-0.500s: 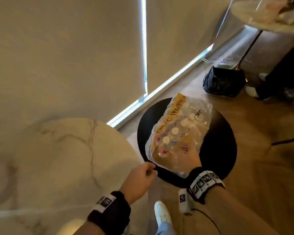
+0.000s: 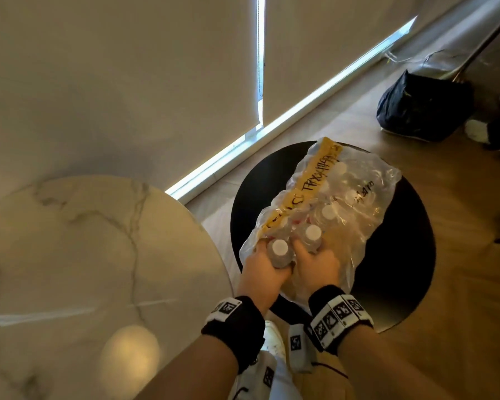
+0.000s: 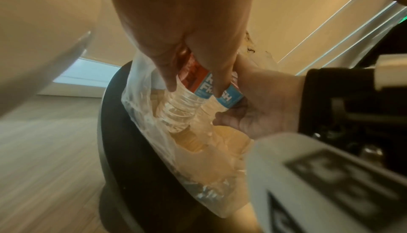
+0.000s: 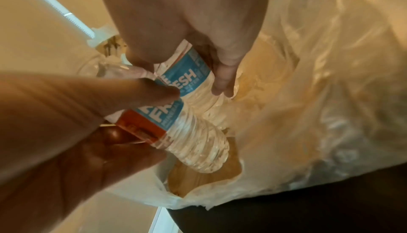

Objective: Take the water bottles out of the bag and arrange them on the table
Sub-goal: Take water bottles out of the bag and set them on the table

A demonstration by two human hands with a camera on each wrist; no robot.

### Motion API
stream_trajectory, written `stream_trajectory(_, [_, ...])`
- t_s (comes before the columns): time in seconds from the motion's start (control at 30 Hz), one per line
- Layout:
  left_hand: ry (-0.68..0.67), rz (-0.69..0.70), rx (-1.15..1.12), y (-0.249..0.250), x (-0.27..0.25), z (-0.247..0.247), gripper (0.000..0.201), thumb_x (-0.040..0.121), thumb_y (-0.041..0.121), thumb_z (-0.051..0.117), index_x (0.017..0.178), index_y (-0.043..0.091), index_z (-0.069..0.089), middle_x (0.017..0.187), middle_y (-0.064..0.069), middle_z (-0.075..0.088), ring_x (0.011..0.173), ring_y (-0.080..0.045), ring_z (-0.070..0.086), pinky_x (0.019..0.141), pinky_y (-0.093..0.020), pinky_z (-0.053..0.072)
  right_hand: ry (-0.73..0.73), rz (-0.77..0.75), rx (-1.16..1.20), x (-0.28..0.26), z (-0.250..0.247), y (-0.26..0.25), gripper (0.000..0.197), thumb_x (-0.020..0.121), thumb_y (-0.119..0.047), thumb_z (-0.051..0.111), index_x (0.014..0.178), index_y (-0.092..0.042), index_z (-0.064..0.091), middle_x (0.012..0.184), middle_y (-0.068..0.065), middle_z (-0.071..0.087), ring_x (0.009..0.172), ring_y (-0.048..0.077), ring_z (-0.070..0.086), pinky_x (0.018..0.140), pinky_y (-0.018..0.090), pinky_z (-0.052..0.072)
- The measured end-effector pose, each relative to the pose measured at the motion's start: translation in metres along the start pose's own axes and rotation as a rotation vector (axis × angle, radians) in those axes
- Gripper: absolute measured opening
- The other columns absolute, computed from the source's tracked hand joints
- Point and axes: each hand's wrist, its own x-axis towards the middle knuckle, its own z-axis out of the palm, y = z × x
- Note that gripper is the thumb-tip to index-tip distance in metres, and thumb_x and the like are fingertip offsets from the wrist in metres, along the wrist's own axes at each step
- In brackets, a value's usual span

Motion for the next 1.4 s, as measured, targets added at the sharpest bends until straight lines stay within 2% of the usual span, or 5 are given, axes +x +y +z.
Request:
stream_trajectory(0.13, [-0.076,0.048,0.063,0.010,-0.033,-0.028,0.070,0.074,0.046,0.079,0.136,0.042,0.045,0.118,0.020,0.066,0.107,-0.001,0.065,0.093,-0.030,0.057,0.088,-0.136,0.002,-0.034,-0.015,-0.004,0.039,0.078,-0.054,0.068,0.108,-0.029,0.064,0.091,-0.007,0.068,0.093,0.021,0.064,0.082,0.029,0.046])
stream_trajectory(0.33, [-0.012,0.108,-0.127,0.028,-0.119,-0.108,0.052,0.074,0.040,0.086,0.118,0.039,0.058,0.113,0.018,0.067,0.104,0.003,0.064,0.089,-0.016,0.054,-0.016,-0.513,-0.013,-0.146,-0.025,-0.052,0.030,0.080,-0.042,0.074,0.106,-0.034,0.062,0.094,-0.026,0.067,0.090,-0.014,0.061,0.072,0.008,0.046])
stream_trajectory(0.83, [0.510,-0.152,-0.153,-0.168,-0.309,-0.385,0.053,0.073,0.033,0.088,0.117,0.034,0.059,0.115,0.004,0.065,0.102,-0.009,0.067,0.076,-0.015,0.055,-0.709,-0.740,-0.351,-0.352,0.280,-0.072,0.055,0.073,-0.053,0.072,0.119,-0.029,0.052,0.101,-0.003,0.069,0.090,0.020,0.064,0.075,0.026,0.048])
stream_trajectory(1.23, [0.491,-0.343,-0.206,-0.210,-0.322,-0.379,0.077,0.071,0.026,0.091,0.135,0.024,0.049,0.120,0.011,0.068,0.110,-0.008,0.065,0.088,-0.022,0.052,-0.812,-0.589,-0.460,-0.346,0.280,-0.070,0.092,0.073,-0.055,0.076,0.148,-0.030,0.029,0.144,0.004,0.050,0.127,0.025,0.054,0.099,0.035,0.046])
stream_trajectory(1.4, [0.323,-0.619,0.140,-0.200,-0.343,-0.316,0.037,0.080,0.057,0.067,0.101,0.026,0.070,0.097,0.003,0.076,0.100,-0.020,0.071,0.090,-0.037,0.054,-0.599,-0.494,-0.241,-0.285,0.178,-0.046,0.052,0.085,-0.053,0.063,0.131,-0.032,0.049,0.117,-0.008,0.063,0.102,0.012,0.064,0.086,0.029,0.053])
